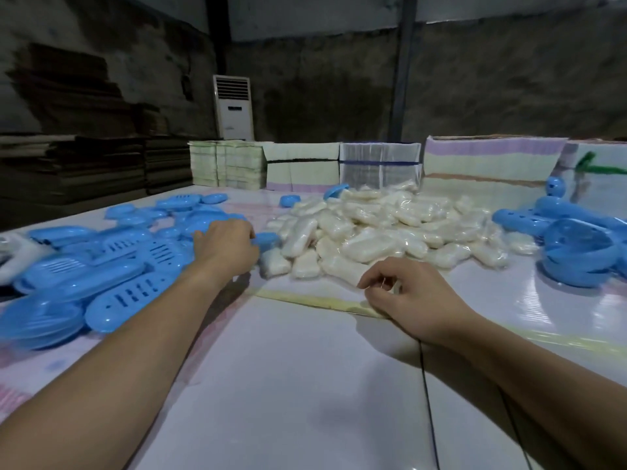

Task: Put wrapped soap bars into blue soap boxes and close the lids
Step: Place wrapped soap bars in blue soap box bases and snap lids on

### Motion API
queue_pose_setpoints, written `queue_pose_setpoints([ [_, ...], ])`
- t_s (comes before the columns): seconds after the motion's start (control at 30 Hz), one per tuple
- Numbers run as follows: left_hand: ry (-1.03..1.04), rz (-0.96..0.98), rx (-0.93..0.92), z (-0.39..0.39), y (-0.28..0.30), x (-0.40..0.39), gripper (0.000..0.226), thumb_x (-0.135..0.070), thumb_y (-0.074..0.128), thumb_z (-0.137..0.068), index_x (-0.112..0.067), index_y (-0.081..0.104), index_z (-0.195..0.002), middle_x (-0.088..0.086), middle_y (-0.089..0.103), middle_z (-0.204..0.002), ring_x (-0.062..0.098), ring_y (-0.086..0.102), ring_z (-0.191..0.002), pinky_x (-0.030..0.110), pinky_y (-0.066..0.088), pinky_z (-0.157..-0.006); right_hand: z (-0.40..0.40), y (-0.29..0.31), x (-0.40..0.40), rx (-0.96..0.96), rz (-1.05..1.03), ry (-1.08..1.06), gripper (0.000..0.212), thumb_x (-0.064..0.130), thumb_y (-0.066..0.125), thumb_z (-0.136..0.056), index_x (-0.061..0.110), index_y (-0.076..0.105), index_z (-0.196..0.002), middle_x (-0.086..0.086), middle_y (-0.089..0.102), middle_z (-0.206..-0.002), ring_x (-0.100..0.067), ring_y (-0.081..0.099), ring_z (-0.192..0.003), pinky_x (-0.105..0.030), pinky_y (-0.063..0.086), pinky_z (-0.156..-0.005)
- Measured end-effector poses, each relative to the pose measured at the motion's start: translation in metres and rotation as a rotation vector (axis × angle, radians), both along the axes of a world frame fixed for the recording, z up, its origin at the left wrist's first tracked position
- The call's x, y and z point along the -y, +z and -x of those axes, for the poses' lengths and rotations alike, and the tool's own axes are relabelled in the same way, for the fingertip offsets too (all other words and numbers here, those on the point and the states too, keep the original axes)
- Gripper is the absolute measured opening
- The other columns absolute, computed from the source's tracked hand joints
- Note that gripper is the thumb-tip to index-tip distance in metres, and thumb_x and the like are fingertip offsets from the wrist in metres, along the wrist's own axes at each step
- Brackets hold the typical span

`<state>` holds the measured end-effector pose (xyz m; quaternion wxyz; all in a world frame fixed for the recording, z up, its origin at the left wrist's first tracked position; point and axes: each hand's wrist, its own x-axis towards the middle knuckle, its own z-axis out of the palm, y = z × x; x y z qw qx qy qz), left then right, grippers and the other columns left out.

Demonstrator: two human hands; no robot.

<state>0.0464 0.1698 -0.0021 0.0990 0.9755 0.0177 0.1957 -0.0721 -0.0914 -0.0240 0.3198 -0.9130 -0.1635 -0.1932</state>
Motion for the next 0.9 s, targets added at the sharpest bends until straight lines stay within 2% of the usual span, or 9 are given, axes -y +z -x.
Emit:
queue_pose_setpoints([
  [0.1,-0.193,0.052,0.243,0.014,0.001,0.020,0.012,-0.024,0.059,-0.091,-0.022,0.068,-0.099,0.000,0.062,-0.104,0.028,0.052,-0.106,0.042,0.038,-0.087,0.000,0.002,0.004,0.012,-0.042,-0.023,0.025,0.017,0.064,-0.084,0.041,0.065,-0.078,0.033,0.061,-0.086,0.007,0.054,-0.086,-0.006,0.038,-0.070],
  [0.2,-0.551,0.174,0.388,0.038,-0.002,0.048,0.002,-0.020,0.067,-0.088,-0.022,0.067,-0.090,-0.006,0.059,-0.092,0.020,0.051,-0.095,0.039,0.042,-0.083,-0.002,0.002,0.009,0.039,-0.167,-0.076,0.022,0.015,0.063,-0.084,0.035,0.069,-0.079,0.027,0.061,-0.083,-0.002,0.057,-0.069,-0.017,0.041,-0.064],
  [0.3,-0.897,0.264,0.253,0.058,-0.006,0.066,0.011,-0.015,0.073,-0.084,-0.021,0.064,-0.080,-0.009,0.059,-0.080,0.012,0.052,-0.080,0.025,0.041,-0.074,-0.007,0.002,0.018,0.088,-0.269,-0.170,0.022,0.014,0.061,-0.083,0.033,0.069,-0.077,0.020,0.062,-0.074,-0.003,0.055,-0.061,-0.013,0.039,-0.054],
  [0.4,-1.094,0.255,0.006,0.063,-0.008,0.066,0.012,-0.024,0.079,-0.080,-0.018,0.068,-0.081,-0.011,0.062,-0.081,0.010,0.055,-0.081,0.019,0.041,-0.073,-0.012,0.002,0.031,0.083,-0.264,-0.245,0.020,0.014,0.060,-0.083,0.032,0.070,-0.080,0.020,0.063,-0.069,-0.001,0.057,-0.065,-0.012,0.041,-0.056],
  [0.5,-1.123,0.247,-0.155,0.061,-0.007,0.062,0.011,-0.031,0.081,-0.079,-0.026,0.072,-0.083,-0.014,0.063,-0.097,0.010,0.055,-0.099,0.027,0.044,-0.087,-0.018,-0.002,0.038,0.058,-0.253,-0.301,0.018,0.015,0.060,-0.083,0.030,0.071,-0.085,0.016,0.061,-0.067,-0.004,0.056,-0.066,-0.028,0.049,-0.067],
  [0.6,-1.079,0.275,-0.145,0.056,-0.008,0.058,0.017,-0.038,0.085,-0.074,-0.034,0.073,-0.086,-0.020,0.058,-0.107,0.004,0.051,-0.111,0.018,0.039,-0.090,-0.022,-0.006,0.036,0.022,-0.205,-0.291,0.013,0.019,0.063,-0.083,0.030,0.070,-0.086,0.010,0.063,-0.077,-0.006,0.057,-0.071,-0.028,0.049,-0.073],
  [0.67,-1.011,0.221,-0.181,0.052,-0.009,0.055,0.033,-0.050,0.085,-0.071,-0.042,0.068,-0.098,-0.025,0.050,-0.112,-0.002,0.048,-0.113,0.011,0.038,-0.086,-0.024,-0.008,0.034,0.012,-0.135,-0.285,0.008,0.027,0.064,-0.084,0.032,0.069,-0.088,0.009,0.064,-0.083,-0.005,0.058,-0.075,-0.027,0.047,-0.074],
  [0.8,-0.915,0.154,-0.271,0.045,-0.010,0.052,0.043,-0.059,0.079,-0.073,-0.047,0.057,-0.108,-0.026,0.042,-0.112,-0.002,0.049,-0.106,0.016,0.053,-0.074,-0.033,-0.006,0.036,0.028,-0.069,-0.303,0.011,0.034,0.064,-0.084,0.038,0.064,-0.094,0.012,0.060,-0.090,-0.008,0.055,-0.083,-0.026,0.042,-0.074],
  [0.9,-0.926,0.106,-0.274,0.044,-0.011,0.051,0.044,-0.062,0.080,-0.070,-0.047,0.060,-0.106,-0.026,0.045,-0.112,-0.004,0.049,-0.105,0.019,0.048,-0.085,-0.044,-0.002,0.036,-0.009,0.079,-0.332,0.031,0.031,0.063,-0.083,0.036,0.062,-0.114,0.010,0.053,-0.101,-0.015,0.051,-0.101,-0.030,0.040,-0.081],
])
